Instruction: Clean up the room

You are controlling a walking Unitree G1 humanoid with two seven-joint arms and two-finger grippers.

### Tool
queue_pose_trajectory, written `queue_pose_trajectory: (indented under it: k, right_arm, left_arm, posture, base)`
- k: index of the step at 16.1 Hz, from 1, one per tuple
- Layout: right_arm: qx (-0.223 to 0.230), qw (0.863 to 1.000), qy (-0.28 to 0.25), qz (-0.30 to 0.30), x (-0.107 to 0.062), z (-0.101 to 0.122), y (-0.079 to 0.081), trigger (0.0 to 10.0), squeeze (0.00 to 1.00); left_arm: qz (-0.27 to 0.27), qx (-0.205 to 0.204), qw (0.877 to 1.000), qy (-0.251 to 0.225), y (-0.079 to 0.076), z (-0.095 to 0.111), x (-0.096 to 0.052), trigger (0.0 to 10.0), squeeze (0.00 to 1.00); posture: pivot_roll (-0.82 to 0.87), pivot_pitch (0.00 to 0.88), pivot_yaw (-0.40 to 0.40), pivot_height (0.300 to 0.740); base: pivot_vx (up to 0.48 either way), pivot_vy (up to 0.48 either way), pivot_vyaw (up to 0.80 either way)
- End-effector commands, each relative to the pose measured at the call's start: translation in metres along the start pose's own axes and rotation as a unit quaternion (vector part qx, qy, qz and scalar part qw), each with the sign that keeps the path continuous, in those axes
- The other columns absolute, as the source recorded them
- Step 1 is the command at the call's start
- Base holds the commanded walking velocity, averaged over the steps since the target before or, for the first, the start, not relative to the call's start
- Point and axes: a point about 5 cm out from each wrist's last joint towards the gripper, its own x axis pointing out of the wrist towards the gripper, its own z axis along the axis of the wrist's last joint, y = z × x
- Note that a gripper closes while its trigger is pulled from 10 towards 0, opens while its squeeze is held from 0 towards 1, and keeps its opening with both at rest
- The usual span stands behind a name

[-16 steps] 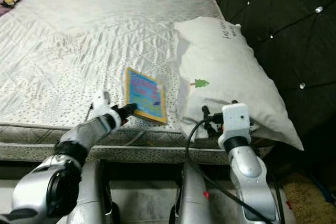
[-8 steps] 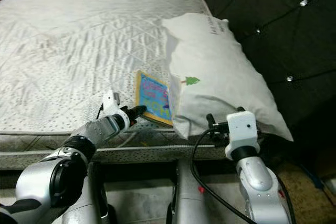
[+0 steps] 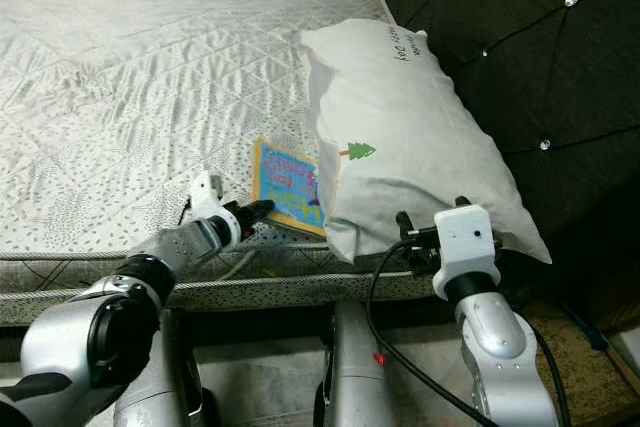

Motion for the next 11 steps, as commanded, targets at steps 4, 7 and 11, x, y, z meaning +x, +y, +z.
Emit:
queue_pose_trajectory:
  k: [4,7,11]
  right_arm:
    - [-0.008,1.0,-0.018,-0.007,0.001,0.01,-0.005,10.0,0.0]
    - [-0.012,1.0,-0.014,-0.009,0.001,0.006,-0.006,10.0,0.0]
    - [-0.012,1.0,-0.019,-0.008,0.005,0.007,-0.005,10.0,0.0]
  left_arm:
    - [0.019,0.01,0.999,-0.024,0.003,0.016,-0.003,10.0,1.0]
    - [0.083,0.009,0.996,-0.043,0.019,0.017,-0.008,10.0,1.0]
    - [0.108,0.02,0.992,-0.055,0.025,0.019,-0.01,10.0,1.0]
  posture:
    - [-0.31,0.021,-0.096,0.541]
    - [-0.3,0.012,-0.093,0.541]
    - [-0.3,0.005,-0.094,0.541]
  base:
    - [0.0,0.0,0.0]
    - [0.0,0.0,0.0]
    - [0.0,0.0,0.0]
